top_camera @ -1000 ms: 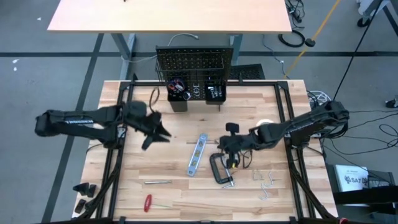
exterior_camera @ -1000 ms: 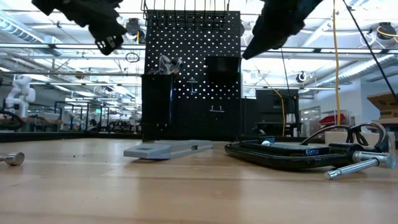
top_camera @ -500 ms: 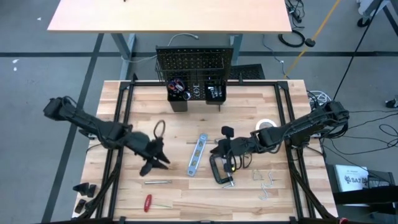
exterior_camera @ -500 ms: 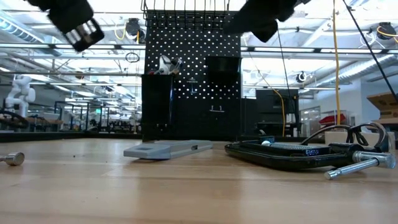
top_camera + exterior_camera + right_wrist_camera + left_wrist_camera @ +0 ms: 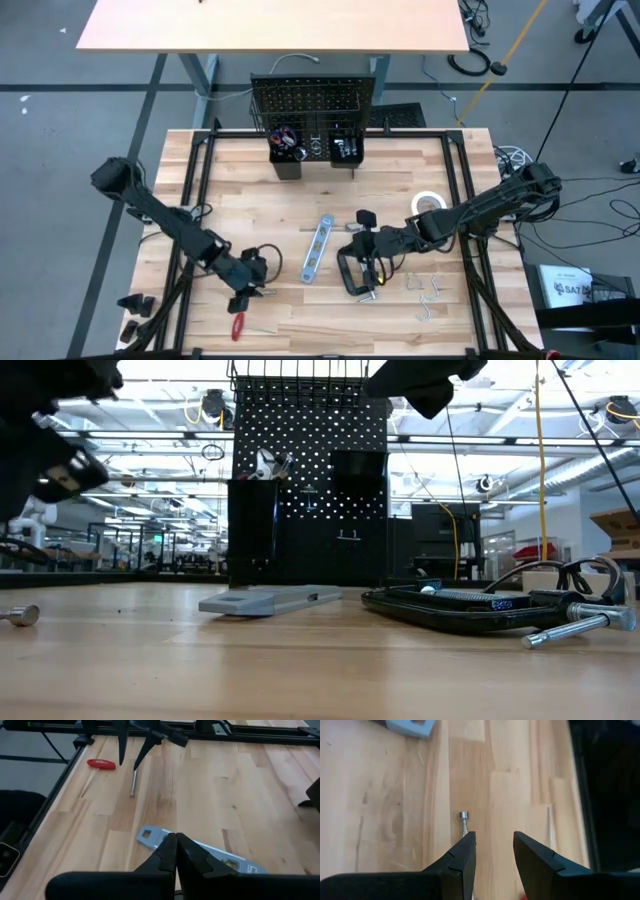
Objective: Hang tools onto peg board
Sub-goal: Put the magnetic puller pen tool into the left black bin on the peg board
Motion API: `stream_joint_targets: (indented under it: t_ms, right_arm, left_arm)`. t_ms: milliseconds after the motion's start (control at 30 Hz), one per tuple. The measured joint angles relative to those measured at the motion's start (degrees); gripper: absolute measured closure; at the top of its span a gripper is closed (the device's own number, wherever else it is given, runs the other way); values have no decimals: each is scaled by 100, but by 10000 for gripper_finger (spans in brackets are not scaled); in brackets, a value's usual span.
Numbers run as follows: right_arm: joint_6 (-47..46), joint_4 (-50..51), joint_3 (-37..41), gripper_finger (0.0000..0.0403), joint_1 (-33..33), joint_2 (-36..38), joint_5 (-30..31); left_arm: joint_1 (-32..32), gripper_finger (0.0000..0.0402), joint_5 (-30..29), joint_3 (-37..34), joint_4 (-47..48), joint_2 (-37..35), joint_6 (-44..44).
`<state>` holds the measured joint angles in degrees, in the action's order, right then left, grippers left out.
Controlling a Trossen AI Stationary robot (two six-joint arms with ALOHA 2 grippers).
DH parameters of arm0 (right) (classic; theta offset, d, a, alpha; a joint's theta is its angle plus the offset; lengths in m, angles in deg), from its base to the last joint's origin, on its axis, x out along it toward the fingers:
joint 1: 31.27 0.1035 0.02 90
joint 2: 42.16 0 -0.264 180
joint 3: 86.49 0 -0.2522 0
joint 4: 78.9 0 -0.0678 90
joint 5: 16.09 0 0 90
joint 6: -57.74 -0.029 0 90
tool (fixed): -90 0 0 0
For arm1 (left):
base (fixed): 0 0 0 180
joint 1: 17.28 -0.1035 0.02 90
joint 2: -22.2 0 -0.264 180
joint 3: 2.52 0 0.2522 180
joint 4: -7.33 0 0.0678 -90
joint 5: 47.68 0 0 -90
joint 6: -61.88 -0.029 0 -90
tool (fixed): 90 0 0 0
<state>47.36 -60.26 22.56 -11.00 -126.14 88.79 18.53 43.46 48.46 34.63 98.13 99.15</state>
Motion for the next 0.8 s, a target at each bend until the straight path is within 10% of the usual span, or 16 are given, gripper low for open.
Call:
stream_joint_targets:
  t_ms: [800]
  right_arm:
    - [73, 188, 0, 403, -2, -4, 28]
  left_arm:
    - [447, 277, -460, 28, -110, 967, 152]
